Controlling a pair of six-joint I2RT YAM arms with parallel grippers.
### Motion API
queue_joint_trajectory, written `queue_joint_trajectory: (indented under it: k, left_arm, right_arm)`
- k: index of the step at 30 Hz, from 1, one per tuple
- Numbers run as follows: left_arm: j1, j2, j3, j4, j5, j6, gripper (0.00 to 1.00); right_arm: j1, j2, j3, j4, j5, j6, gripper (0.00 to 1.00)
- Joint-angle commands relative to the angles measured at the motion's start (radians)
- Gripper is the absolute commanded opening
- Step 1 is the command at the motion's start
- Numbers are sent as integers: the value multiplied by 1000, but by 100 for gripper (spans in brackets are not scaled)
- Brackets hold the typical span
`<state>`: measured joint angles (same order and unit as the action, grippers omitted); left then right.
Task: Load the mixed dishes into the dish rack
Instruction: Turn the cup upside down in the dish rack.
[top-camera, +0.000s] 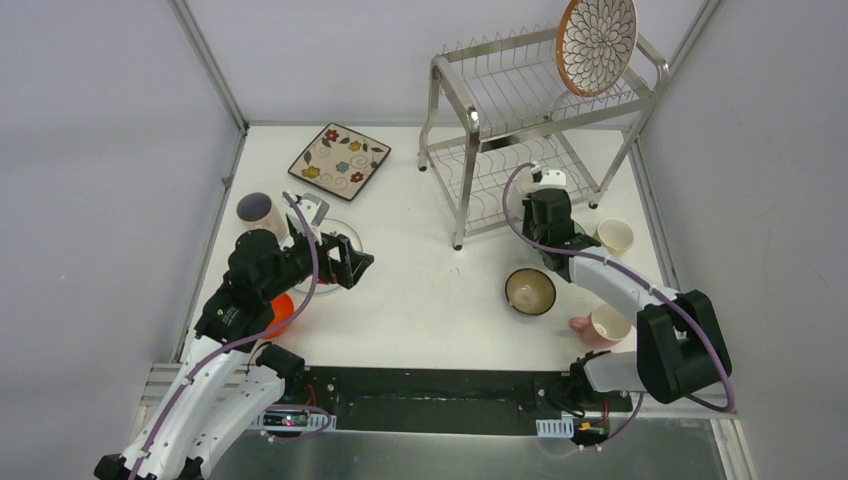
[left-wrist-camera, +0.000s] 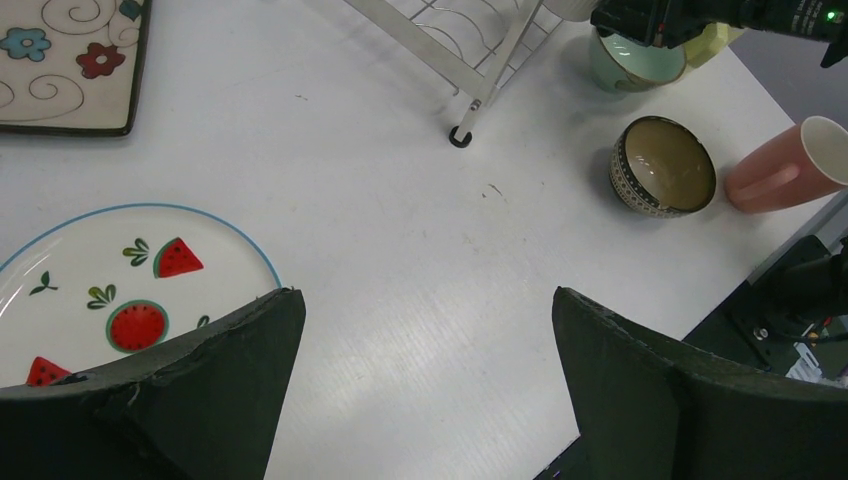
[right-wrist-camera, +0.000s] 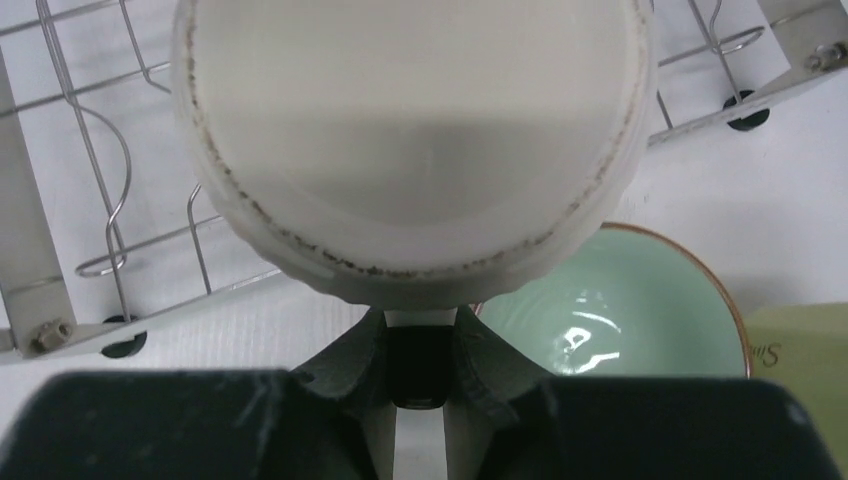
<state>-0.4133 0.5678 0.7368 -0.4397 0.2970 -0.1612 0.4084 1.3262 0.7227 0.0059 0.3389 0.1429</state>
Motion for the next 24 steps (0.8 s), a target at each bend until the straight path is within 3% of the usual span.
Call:
queue_joint_trajectory:
  k: [1, 24]
  left_arm:
    - [-10, -8, -1, 3, -9, 35, 99]
    - [-12, 5, 3, -10, -35, 52, 99]
  right_arm:
    - [-46, 32, 101, 194, -71, -56, 0]
    - [-159, 318, 323, 226, -140, -112, 0]
